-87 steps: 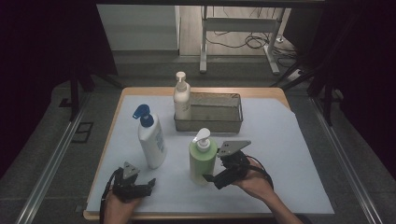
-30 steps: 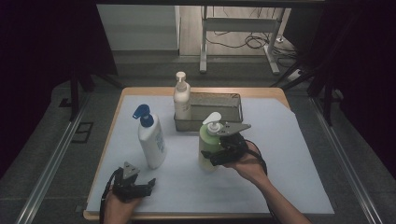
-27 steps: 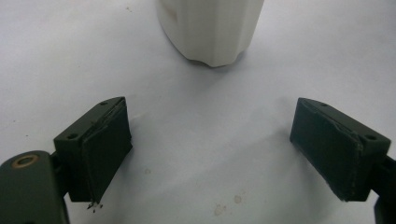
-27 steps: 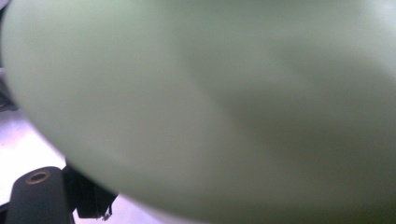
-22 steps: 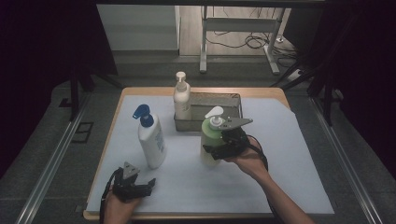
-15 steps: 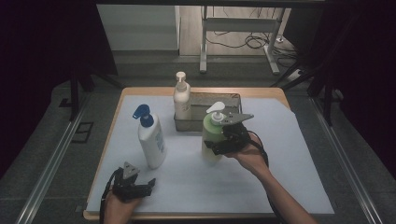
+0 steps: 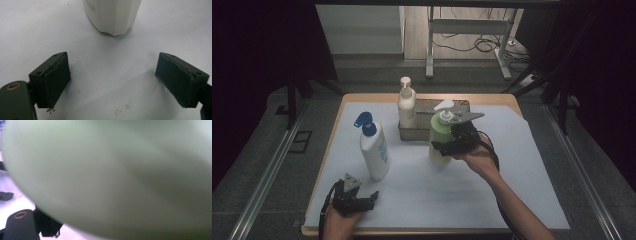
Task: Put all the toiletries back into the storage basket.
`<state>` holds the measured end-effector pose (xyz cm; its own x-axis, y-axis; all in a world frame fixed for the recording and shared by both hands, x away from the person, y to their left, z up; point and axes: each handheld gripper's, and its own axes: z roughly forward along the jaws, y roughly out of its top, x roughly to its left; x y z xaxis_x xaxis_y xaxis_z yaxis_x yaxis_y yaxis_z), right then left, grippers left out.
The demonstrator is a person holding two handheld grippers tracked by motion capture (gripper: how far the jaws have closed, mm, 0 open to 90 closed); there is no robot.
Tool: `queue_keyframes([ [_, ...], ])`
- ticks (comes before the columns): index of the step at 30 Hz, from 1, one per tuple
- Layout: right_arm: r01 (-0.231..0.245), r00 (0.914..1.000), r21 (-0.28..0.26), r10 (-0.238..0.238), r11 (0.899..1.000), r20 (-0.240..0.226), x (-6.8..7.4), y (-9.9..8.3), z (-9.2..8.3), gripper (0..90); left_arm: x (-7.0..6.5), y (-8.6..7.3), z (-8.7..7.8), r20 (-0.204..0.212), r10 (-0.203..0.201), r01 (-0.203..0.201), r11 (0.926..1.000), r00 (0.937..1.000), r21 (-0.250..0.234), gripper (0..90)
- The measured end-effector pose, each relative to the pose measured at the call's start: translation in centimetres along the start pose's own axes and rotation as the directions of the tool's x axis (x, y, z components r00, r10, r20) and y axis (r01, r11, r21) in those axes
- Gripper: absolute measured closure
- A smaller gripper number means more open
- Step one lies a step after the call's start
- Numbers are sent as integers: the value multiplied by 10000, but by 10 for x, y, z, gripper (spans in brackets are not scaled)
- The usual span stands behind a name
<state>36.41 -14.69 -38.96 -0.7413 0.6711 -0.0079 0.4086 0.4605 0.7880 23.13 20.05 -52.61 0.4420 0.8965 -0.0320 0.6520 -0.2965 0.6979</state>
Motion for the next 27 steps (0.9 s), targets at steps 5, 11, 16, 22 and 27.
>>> queue_keyframes([
  [5,-57,10000,2,57,10000,28,-3,8,0,125,0,0,0,2,2,-2,10000,10000,-2,120],
  [11,-196,9998,-15,196,9998,-48,-6,20,-1,125,0,0,0,6,-1,1,10000,10000,-5,121],
  [16,-248,9997,-89,247,9997,-62,-9,28,-1,125,0,0,0,0,12,-12,10000,10000,-6,121],
  [22,-317,9995,-123,318,9994,77,-11,37,-2,125,0,0,0,-2,13,-13,10000,10000,-16,120],
  [27,-362,9991,-145,364,9992,198,-15,44,-1,125,0,0,0,-2,-2,2,10000,10000,-38,121],
])
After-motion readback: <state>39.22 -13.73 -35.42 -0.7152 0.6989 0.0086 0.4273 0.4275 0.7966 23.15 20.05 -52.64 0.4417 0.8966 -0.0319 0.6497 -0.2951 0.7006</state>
